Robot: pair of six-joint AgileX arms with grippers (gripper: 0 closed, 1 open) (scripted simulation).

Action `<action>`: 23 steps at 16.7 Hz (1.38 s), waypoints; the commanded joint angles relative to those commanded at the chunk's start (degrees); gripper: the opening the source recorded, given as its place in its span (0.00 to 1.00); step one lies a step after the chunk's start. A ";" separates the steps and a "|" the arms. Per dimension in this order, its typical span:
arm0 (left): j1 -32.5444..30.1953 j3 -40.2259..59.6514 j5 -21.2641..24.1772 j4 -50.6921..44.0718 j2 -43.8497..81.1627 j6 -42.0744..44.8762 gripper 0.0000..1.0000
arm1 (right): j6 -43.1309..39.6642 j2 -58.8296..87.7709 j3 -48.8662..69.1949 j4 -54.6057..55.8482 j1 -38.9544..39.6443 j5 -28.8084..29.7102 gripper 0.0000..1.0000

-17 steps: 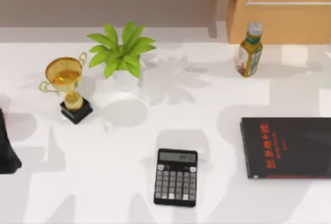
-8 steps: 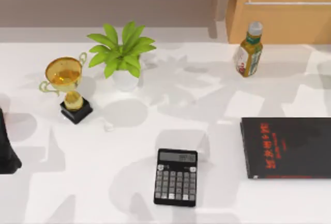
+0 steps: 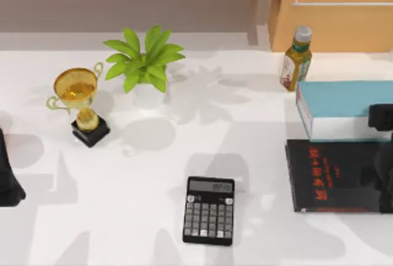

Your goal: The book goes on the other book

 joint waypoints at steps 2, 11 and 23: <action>0.00 0.00 0.00 0.00 0.00 0.00 1.00 | 5.63 -2.07 -5.11 -1.78 5.26 2.86 0.00; 0.00 0.00 0.00 0.00 0.00 0.00 1.00 | 9.55 -3.77 -8.64 -3.04 8.61 5.27 0.00; 0.00 0.00 0.00 0.00 0.00 0.00 1.00 | 8.77 -1.98 -8.76 -0.88 7.80 4.52 0.38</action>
